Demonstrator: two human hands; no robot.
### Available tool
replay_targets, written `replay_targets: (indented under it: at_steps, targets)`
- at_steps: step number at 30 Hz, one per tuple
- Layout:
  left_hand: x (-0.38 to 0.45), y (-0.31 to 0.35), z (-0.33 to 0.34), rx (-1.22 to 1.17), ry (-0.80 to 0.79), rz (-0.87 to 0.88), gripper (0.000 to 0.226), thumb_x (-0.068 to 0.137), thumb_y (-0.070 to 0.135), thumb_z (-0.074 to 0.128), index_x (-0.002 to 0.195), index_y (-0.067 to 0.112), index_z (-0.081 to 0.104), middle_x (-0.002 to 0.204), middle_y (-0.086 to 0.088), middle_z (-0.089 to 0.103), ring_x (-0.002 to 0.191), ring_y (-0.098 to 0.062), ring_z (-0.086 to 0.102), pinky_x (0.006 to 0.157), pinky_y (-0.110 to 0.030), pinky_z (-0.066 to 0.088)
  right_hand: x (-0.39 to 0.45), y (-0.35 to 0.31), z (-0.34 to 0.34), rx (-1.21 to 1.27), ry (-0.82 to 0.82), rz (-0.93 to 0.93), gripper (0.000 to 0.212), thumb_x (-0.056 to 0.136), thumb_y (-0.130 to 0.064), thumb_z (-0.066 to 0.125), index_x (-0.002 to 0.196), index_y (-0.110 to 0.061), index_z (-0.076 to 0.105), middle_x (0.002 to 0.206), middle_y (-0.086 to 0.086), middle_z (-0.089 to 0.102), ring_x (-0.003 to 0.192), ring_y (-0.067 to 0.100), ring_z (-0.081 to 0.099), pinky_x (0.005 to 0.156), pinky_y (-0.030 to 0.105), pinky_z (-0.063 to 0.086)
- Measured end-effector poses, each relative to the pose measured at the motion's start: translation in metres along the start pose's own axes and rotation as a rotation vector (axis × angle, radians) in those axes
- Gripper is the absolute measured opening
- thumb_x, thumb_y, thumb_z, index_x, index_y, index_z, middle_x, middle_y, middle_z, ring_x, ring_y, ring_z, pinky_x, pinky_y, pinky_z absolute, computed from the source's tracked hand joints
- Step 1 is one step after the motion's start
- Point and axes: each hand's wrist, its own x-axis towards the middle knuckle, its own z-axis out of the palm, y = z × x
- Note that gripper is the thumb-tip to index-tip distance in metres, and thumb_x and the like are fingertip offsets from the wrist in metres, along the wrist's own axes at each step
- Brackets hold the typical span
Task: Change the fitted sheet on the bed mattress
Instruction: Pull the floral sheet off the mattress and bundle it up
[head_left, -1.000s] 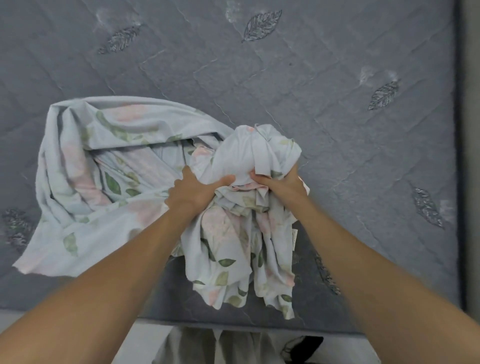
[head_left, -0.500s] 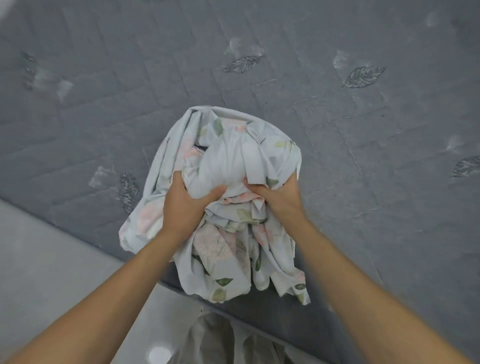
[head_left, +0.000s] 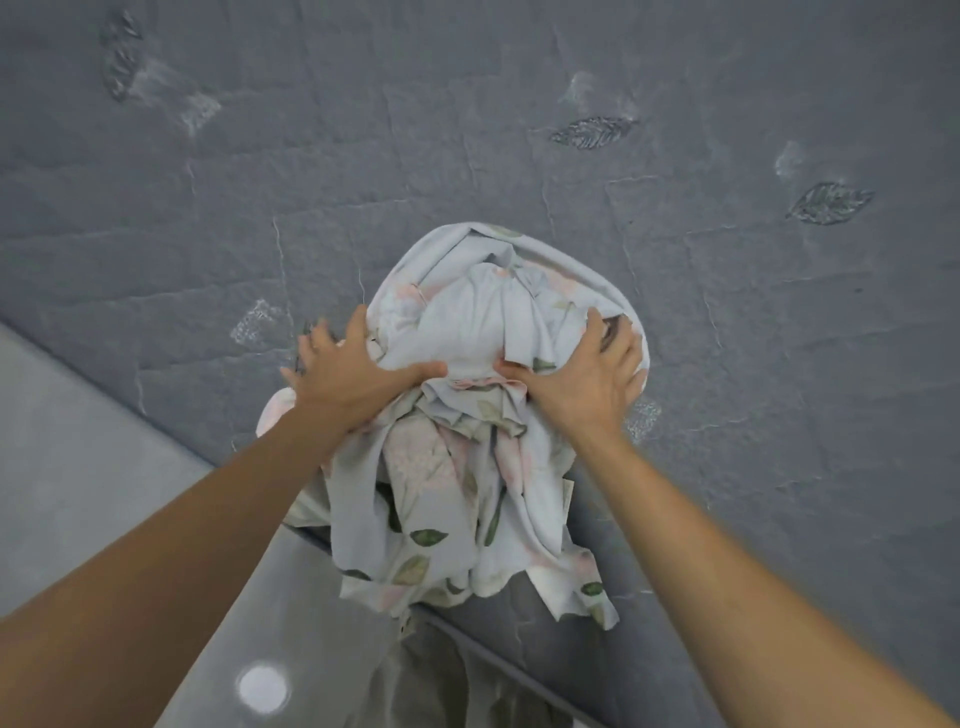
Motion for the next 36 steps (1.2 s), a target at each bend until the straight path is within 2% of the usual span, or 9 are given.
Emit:
replay_targets:
  at_steps: [5, 8, 11, 16, 20, 25, 30, 33, 36]
  targets:
    - [0.027, -0.026, 0.002, -0.166, -0.236, -0.129, 0.15, 0.032, 0.107, 0.066, 0.16, 0.05, 0.013, 0.168, -0.004, 0.032, 0.15, -0.038, 0.037, 0.119, -0.063, 0.033, 0.028, -0.001, -0.001, -0.095, -0.162, -0.066, 0.151, 0.049, -0.105, 0.059, 0.165, -0.037, -0.01, 0.173, 0.008, -0.021, 0.157, 0.032, -0.028, 0.125, 0.065, -0.012]
    - [0.04, -0.033, 0.008, -0.272, -0.324, -0.104, 0.135, 0.039, 0.102, 0.073, 0.156, 0.053, 0.027, 0.153, 0.017, 0.048, 0.135, -0.021, 0.053, 0.114, -0.053, 0.044, 0.046, 0.007, 0.0, -0.025, -0.294, -0.061, 0.149, 0.055, -0.091, 0.078, 0.163, -0.045, -0.014, 0.172, -0.005, -0.026, 0.16, 0.029, -0.019, 0.126, 0.067, -0.002]
    - [0.041, -0.036, 0.017, -0.352, -0.294, -0.053, 0.113, 0.042, 0.097, 0.077, 0.14, 0.047, 0.053, 0.135, 0.017, 0.065, 0.122, -0.017, 0.064, 0.107, -0.048, 0.051, 0.058, 0.018, -0.001, 0.147, -0.425, 0.0, 0.147, 0.062, -0.068, 0.092, 0.161, -0.051, -0.016, 0.171, -0.007, -0.029, 0.162, 0.028, -0.009, 0.129, 0.059, 0.013]
    - [0.005, -0.005, 0.025, -0.475, -0.095, 0.036, 0.1, 0.047, 0.09, 0.081, 0.127, 0.031, 0.063, 0.116, 0.011, 0.068, 0.108, -0.02, 0.064, 0.097, -0.041, 0.051, 0.054, 0.015, 0.0, 0.405, -0.505, 0.088, 0.144, 0.049, -0.074, 0.096, 0.163, -0.05, 0.01, 0.161, -0.017, 0.038, 0.145, 0.014, 0.045, 0.121, 0.049, 0.039]
    - [-0.011, 0.023, 0.029, -0.405, 0.126, 0.226, 0.073, 0.057, 0.081, 0.084, 0.101, 0.028, 0.058, 0.098, 0.01, 0.068, 0.094, -0.021, 0.065, 0.082, -0.041, 0.053, 0.032, 0.026, -0.017, 0.408, -0.423, 0.075, 0.129, 0.051, -0.083, 0.089, 0.158, -0.047, 0.027, 0.151, -0.022, 0.05, 0.137, 0.013, 0.053, 0.116, 0.044, 0.043]
    - [-0.005, 0.024, 0.039, -0.171, 0.195, 0.377, 0.097, 0.061, 0.096, 0.067, 0.128, 0.026, 0.054, 0.116, -0.001, 0.066, 0.108, -0.03, 0.062, 0.09, -0.051, 0.055, 0.004, 0.047, -0.007, 0.188, -0.324, 0.14, 0.134, 0.047, -0.102, 0.068, 0.159, -0.047, 0.019, 0.159, -0.006, 0.043, 0.148, 0.033, 0.039, 0.12, 0.055, 0.033]
    - [-0.016, -0.001, 0.024, -0.043, 0.255, 0.302, 0.112, 0.063, 0.099, 0.059, 0.15, 0.031, 0.043, 0.139, -0.008, 0.054, 0.131, -0.034, 0.049, 0.111, -0.058, 0.038, -0.005, 0.031, 0.002, 0.271, -0.107, -0.144, 0.127, 0.067, -0.081, 0.074, 0.166, -0.04, 0.005, 0.163, -0.001, 0.022, 0.153, 0.027, 0.025, 0.124, 0.053, 0.028]
    - [-0.029, -0.02, 0.011, 0.035, 0.319, 0.142, 0.126, 0.056, 0.108, 0.05, 0.158, 0.037, 0.029, 0.157, -0.015, 0.037, 0.148, -0.039, 0.031, 0.117, -0.068, 0.024, -0.008, 0.026, -0.003, 0.389, -0.218, -0.145, 0.118, 0.067, -0.077, 0.076, 0.162, -0.053, 0.012, 0.162, -0.006, 0.022, 0.156, 0.022, 0.024, 0.126, 0.055, 0.027]
    - [-0.033, -0.029, 0.009, -0.172, 0.102, -0.164, 0.151, 0.04, 0.11, 0.056, 0.164, 0.04, 0.007, 0.169, -0.018, 0.011, 0.156, -0.045, 0.013, 0.119, -0.073, 0.019, -0.006, 0.025, -0.015, 0.474, -0.345, -0.051, 0.131, 0.053, -0.087, 0.08, 0.162, -0.056, 0.012, 0.165, -0.009, 0.017, 0.157, 0.018, 0.021, 0.128, 0.055, 0.024]
